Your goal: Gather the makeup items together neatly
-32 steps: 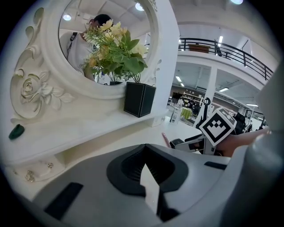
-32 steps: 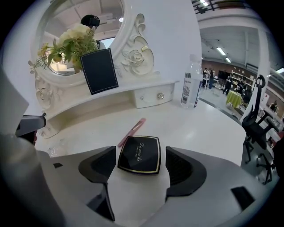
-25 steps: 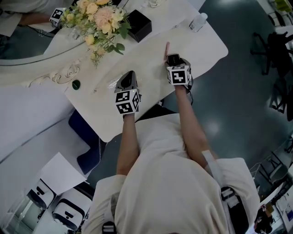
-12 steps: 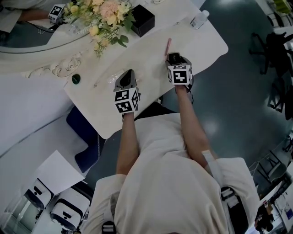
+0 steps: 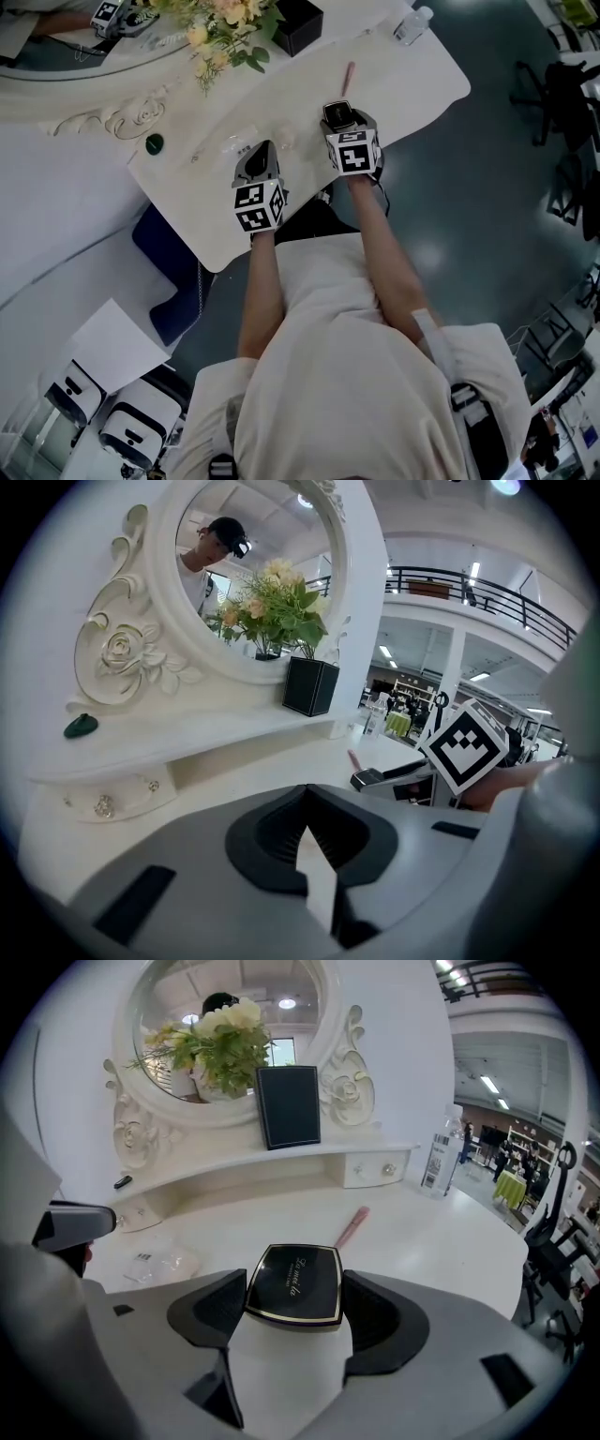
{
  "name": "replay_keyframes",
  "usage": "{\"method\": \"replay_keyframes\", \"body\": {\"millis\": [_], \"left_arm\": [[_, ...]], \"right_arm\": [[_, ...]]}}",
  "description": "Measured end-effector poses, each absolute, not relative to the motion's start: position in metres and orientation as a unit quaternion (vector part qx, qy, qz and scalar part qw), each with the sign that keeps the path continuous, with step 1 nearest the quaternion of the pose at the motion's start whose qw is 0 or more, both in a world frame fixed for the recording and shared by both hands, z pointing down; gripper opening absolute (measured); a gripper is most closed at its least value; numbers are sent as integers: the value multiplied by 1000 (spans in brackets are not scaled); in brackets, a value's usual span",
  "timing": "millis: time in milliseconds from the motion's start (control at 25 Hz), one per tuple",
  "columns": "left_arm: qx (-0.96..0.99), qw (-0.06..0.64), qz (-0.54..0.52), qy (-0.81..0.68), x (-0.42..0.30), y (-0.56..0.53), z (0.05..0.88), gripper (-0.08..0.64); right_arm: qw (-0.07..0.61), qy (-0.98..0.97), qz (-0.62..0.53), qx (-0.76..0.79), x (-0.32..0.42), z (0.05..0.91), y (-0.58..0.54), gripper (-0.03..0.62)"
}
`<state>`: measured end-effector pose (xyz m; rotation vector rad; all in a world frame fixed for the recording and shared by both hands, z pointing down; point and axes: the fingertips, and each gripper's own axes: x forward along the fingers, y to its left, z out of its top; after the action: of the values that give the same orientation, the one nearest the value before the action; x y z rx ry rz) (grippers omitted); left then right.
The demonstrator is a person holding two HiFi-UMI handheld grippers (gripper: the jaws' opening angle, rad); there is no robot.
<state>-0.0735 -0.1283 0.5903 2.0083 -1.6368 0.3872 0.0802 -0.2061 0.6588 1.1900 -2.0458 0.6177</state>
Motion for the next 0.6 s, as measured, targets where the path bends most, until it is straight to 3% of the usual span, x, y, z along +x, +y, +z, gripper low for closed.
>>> {"method": "replay_keyframes", "body": {"millis": [600], "left_arm": [[721, 258, 139, -628, -109, -93, 591, 12]], "right_arm": [[354, -803, 232, 420, 30, 675, -186, 331]]}}
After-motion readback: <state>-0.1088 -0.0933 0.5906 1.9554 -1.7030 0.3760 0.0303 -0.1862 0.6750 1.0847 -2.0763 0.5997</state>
